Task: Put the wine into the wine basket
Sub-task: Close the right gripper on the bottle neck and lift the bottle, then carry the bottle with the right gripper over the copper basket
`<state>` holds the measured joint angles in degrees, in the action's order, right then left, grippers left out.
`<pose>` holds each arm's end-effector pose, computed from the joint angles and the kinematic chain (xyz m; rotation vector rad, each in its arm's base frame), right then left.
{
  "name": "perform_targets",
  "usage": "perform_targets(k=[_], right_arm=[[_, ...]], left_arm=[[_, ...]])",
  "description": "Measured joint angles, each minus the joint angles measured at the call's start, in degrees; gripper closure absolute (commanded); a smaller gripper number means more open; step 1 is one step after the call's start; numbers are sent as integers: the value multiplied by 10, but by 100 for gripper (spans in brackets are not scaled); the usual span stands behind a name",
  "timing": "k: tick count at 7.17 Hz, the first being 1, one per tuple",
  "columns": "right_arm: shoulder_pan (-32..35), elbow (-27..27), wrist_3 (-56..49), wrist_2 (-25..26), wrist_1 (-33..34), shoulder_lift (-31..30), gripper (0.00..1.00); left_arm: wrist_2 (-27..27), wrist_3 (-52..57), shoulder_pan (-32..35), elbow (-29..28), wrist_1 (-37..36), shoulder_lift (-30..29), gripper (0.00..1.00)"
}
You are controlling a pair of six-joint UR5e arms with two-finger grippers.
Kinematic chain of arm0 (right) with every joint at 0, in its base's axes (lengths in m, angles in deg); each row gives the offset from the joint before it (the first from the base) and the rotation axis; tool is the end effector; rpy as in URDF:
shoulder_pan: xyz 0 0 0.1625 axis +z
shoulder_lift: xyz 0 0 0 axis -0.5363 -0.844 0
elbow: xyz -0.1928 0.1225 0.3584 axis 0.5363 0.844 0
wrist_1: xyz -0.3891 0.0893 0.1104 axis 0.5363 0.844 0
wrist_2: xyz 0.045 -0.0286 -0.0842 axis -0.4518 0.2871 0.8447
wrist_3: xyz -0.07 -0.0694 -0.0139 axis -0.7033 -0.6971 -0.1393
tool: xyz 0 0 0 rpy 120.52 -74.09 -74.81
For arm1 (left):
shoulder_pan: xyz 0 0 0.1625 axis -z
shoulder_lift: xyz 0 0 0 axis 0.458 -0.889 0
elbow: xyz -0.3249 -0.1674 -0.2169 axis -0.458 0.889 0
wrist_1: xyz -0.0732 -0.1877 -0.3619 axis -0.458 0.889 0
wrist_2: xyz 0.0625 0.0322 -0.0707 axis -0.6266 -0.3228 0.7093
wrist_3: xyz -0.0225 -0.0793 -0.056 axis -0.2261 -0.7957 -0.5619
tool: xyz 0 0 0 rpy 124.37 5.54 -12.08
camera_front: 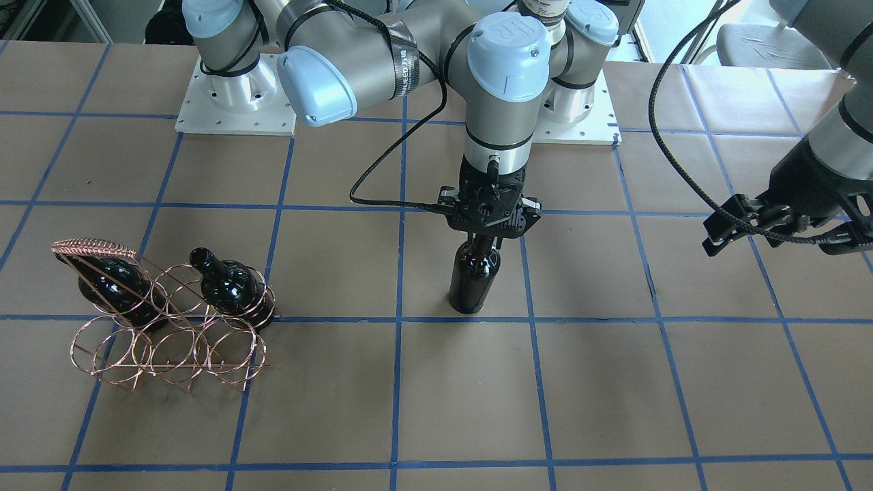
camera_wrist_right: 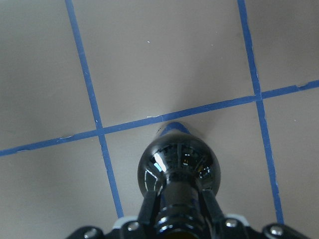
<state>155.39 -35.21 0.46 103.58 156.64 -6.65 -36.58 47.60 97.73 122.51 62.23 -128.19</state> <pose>0.4828 -0.4948 0.3730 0.3240 3.0398 -0.0931 0.0572 -0.5632 0.4647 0.2624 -3.1290 0.0540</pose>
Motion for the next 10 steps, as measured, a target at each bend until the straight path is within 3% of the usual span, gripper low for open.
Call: perform_targets(k=[3,5,8,10], right_arm=[[0,0,1,-7,2,-2,92],[-2,0,0,-14,-1,-8,100],[-22,0,-24,-8,-60,-60,100],[-83,-3,-111,6,-176,-134,100]], left_arm=[[0,0,0,0,1,0,0],[1,0,0,0,2,-2,0],[4,0,5,19,0,5,0],[8,-4,15,25,-3,12,0]])
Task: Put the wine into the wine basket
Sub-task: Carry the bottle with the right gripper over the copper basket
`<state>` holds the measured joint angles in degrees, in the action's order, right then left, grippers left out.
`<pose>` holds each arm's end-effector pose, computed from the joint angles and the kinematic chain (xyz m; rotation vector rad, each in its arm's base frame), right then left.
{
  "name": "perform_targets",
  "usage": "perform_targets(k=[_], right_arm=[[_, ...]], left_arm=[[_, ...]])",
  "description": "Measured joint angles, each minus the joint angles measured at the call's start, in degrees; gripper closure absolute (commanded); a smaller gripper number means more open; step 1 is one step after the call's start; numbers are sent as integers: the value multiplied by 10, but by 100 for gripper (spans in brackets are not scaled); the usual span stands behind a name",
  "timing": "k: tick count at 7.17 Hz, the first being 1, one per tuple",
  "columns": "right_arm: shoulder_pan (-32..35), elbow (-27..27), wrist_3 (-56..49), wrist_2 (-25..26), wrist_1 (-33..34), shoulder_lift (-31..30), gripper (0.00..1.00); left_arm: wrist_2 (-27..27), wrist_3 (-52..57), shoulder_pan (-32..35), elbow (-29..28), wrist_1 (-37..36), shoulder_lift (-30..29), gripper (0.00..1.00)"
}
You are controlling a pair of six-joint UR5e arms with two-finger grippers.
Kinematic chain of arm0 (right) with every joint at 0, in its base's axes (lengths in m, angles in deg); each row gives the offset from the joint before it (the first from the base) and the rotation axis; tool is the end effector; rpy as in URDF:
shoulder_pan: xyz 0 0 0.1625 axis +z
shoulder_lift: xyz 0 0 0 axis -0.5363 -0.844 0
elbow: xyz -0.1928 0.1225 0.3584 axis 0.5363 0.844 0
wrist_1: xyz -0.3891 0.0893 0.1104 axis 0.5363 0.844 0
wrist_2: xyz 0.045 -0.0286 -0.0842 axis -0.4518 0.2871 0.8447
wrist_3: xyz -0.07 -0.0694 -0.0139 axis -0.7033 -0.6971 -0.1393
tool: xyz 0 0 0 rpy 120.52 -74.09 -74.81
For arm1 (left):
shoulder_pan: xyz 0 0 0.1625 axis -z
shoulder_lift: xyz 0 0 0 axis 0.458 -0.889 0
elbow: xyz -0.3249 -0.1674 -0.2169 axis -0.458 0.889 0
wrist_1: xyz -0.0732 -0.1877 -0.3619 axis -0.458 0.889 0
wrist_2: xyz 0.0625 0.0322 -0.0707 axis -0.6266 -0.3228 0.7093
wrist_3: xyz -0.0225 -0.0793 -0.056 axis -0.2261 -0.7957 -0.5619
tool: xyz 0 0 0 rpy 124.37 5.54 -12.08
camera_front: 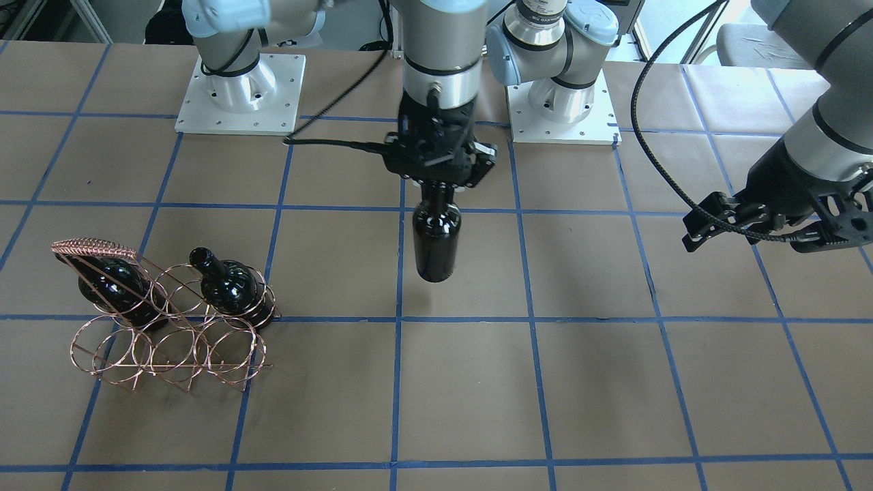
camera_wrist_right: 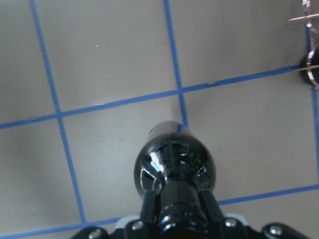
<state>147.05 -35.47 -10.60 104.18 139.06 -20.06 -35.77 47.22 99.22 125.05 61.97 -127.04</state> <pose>0.3666 -0.4762 0.4867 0.2585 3.1061 -0.0184 0.0378 -0.5544 0.4542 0.2307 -3.1128 0.0291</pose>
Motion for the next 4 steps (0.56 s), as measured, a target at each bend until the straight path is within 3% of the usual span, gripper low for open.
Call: perform_targets(k=[2,4], right_arm=[[-91,-1,-141,33,-117,-74,100],[-206,-3,-302,45,-195,-121,100]], left_arm=[[9,-6,30,0,-2,12,0],[11,-36,85,1,6,40,0]])
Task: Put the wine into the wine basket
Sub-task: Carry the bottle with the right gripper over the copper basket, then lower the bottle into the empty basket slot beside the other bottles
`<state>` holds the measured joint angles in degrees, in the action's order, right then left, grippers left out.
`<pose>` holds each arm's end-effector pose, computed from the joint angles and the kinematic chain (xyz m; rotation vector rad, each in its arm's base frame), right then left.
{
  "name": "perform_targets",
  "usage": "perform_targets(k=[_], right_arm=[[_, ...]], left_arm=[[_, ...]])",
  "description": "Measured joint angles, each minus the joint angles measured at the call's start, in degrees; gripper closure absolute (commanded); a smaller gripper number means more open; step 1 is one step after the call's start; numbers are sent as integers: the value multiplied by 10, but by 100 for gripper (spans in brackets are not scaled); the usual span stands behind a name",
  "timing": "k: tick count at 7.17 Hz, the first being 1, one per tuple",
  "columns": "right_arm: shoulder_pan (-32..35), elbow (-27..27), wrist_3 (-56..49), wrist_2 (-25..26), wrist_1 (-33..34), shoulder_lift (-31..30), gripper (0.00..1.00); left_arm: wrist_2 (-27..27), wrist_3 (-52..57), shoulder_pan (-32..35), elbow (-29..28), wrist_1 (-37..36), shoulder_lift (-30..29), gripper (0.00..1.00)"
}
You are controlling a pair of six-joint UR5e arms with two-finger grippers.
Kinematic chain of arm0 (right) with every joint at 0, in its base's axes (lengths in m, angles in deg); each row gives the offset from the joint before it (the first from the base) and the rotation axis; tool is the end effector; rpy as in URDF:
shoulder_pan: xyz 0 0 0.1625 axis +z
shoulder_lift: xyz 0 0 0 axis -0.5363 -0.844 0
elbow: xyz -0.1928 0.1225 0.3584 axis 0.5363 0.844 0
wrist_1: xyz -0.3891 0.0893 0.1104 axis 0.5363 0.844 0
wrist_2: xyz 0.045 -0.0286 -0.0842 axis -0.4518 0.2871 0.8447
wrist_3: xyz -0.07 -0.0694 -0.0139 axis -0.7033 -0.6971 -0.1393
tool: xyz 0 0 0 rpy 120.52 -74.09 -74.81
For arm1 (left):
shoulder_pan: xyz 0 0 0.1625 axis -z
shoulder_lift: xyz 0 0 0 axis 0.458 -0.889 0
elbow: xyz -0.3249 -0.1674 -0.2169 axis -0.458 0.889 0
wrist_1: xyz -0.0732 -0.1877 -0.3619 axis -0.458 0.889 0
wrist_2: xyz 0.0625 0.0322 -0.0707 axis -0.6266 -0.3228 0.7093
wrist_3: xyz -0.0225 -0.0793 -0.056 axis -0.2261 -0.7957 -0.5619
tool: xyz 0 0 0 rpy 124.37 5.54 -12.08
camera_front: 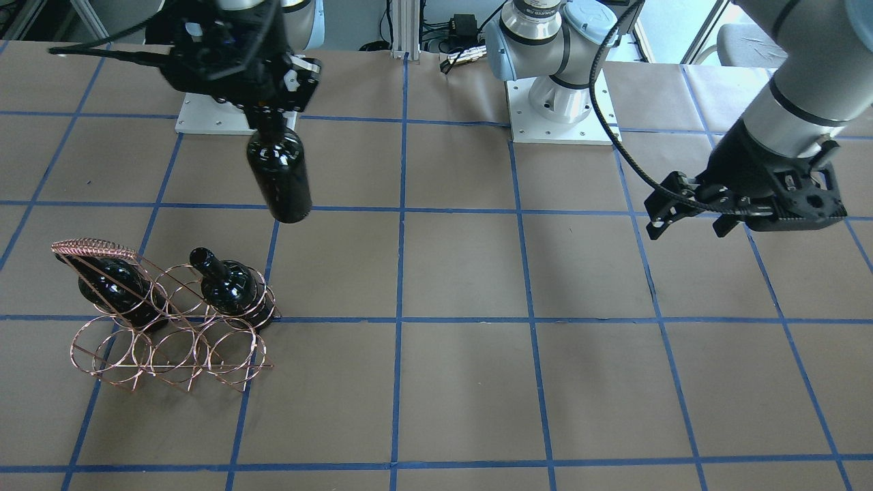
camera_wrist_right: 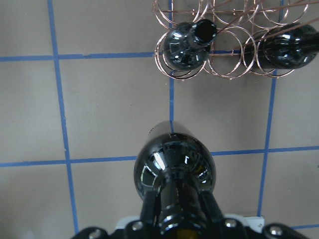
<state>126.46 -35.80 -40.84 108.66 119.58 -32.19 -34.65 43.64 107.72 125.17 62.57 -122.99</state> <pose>0.1600 -0.4628 0.5642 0.0087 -3.0672 -0.1644 -0.0503 -0.5315 0.4894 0.0942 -3.1044 0.1190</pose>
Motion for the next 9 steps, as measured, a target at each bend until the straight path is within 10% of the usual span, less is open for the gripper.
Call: perform_targets(k=[3,9], right_arm=[[-108,-14,-133,-1,43,-17,100],[-122,-87,-206,-22,204,9,100]], left_arm=[[20,-25,59,5,16,31,0],[5,-18,70,23,28,49,0]])
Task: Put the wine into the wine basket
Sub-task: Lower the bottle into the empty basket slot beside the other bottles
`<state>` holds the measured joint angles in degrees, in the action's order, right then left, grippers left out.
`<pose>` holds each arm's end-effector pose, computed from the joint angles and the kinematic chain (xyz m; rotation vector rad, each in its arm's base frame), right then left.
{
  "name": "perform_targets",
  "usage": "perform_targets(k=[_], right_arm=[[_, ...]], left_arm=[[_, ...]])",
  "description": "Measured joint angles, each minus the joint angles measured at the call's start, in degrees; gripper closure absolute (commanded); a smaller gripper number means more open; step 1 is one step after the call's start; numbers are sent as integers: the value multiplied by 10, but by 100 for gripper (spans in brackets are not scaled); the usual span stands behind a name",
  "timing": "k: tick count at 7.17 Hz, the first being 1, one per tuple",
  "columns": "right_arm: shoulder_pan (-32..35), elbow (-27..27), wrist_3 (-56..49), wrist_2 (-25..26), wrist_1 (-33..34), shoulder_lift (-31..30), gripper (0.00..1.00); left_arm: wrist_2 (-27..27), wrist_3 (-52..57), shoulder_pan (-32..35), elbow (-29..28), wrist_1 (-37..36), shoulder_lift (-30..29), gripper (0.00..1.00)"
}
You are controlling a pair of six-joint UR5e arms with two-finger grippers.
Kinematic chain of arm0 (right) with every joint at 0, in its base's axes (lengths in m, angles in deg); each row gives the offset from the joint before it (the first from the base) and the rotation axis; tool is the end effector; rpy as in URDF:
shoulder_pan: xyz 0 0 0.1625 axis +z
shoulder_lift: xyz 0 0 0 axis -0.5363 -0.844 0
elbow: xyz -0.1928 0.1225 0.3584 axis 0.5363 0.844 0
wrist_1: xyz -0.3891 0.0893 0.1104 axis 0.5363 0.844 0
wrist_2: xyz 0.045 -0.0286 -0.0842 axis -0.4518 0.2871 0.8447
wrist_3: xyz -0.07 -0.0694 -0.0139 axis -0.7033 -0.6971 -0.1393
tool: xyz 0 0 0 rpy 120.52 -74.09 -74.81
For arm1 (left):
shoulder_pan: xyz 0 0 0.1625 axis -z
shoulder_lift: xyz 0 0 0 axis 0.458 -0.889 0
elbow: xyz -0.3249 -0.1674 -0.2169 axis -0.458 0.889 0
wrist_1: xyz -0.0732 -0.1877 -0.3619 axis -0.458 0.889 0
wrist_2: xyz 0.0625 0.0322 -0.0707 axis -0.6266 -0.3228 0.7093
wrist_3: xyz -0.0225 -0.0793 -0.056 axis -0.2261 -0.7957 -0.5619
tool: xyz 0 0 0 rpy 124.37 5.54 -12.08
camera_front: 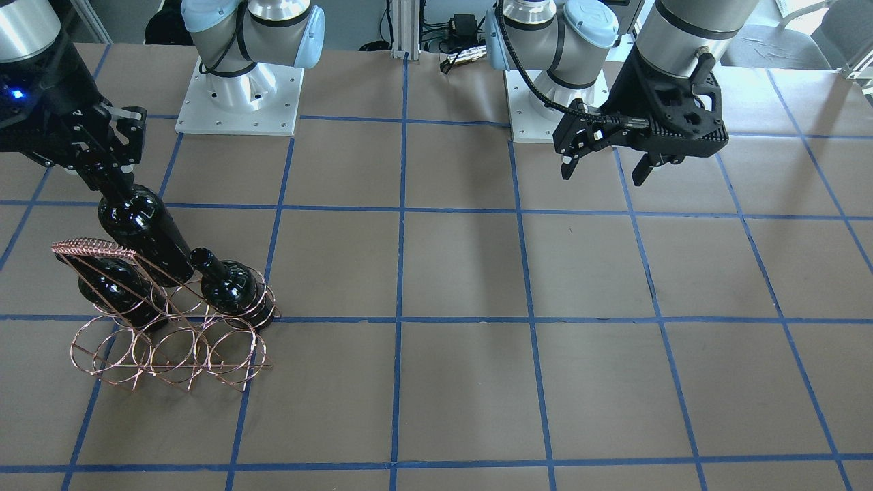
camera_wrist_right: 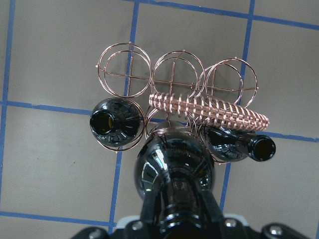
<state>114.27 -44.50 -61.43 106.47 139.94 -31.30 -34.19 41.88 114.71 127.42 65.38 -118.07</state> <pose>0.0575 -0.5210 0.5174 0.2290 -3.0911 0.1075 -0.1171 -0.4846 0.5074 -0.0476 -3.0918 0.1112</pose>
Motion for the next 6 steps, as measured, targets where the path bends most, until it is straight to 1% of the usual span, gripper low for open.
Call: perform_targets(k=[2,6], right_arm=[[-5,0,-18,-9,11,12,100],[-26,-1,-40,-26,7,18,100]], left_arm=[[1,0,0,2,2,4,0],[4,-2,0,6,0,5,0]])
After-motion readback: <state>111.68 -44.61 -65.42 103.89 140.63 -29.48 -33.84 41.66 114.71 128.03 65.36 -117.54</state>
